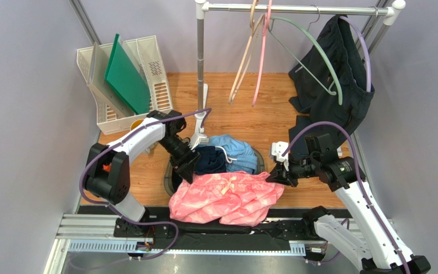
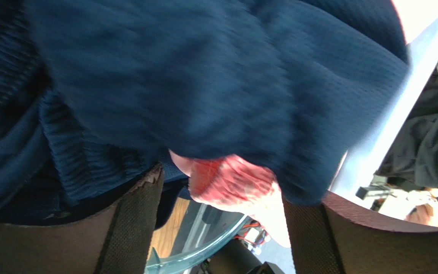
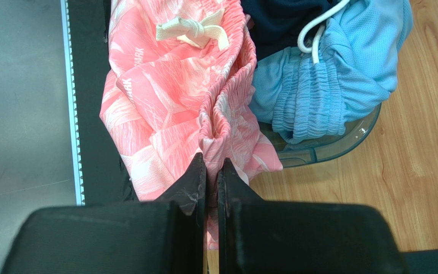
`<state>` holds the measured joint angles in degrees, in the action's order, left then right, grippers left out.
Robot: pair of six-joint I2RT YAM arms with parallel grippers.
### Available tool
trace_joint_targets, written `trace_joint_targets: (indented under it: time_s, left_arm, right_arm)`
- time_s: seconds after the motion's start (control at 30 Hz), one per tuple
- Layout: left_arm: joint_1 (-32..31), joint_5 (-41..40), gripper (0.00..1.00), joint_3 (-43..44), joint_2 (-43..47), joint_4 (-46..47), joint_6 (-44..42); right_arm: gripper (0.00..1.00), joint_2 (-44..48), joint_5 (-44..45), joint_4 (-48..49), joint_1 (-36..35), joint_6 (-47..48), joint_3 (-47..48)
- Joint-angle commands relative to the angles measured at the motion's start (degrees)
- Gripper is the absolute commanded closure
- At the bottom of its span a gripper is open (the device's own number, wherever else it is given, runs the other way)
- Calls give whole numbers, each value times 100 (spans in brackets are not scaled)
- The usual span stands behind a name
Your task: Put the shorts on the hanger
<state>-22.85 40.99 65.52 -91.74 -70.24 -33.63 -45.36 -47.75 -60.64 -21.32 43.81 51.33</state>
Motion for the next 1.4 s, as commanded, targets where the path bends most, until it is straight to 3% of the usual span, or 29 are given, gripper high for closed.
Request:
trace_joint_targets:
  time_s: [0.0, 0.07, 0.17, 0.2, 0.23, 0.3, 0.5, 0.63, 0.77, 0.93, 1.03, 1.1, 1.27, 1.37]
  left_arm:
    - [9, 205, 19, 304, -247, -244, 77]
    - [9, 557, 26, 356, -212, -516, -108]
    - [9, 1006, 56, 453, -37, -841, -416]
    - [17, 1077, 79, 497, 129, -938, -565]
    - [18, 1060, 89, 576, 252, -1017, -583]
    - [26, 981, 100, 690, 760, -1176, -566]
    - [26, 937, 100, 1673, 1878, -1633, -206]
    - [26, 841, 100, 3242, 1906, -2055, 84]
    - [26, 35, 100, 5020, 1687, -1451, 1065]
    - [26, -794, 100, 7006, 1300, -650, 1473]
    - [26, -839, 100, 7020, 1255, -675, 1219]
    - [26, -795, 100, 6321, 1501, -649, 990]
    - [26, -961, 100, 4394, 2300, 175, 796]
    - [18, -1400, 100, 4880, 2092, 256, 997]
  right_arm:
    - [100, 80, -209, 17, -30, 31, 53]
    - [100, 89, -209, 44, -30, 13, 44]
    - [100, 80, -191, 70, -47, -74, 114]
    - [100, 98, -148, 70, -30, -179, 157]
    - [100, 115, -121, 79, -30, -258, 245]
    - [100, 159, -68, 70, -30, -434, 394]
    - [100, 90, 89, 351, -39, -1646, 1545]
    - [100, -314, 257, 667, -30, -2323, 2678]
    - [100, -963, 634, 1343, -21, -2755, 3865]
    - [100, -1861, 723, 1503, -30, -2764, 5588]
    - [100, -2178, 495, 1520, -30, -2703, 5994]
    - [100, -2126, 433, 1573, -39, -2624, 5810]
    - [100, -1705, 309, 1670, -135, -2141, 4036]
    - [100, -1616, 616, 1758, -232, -2087, 3945]
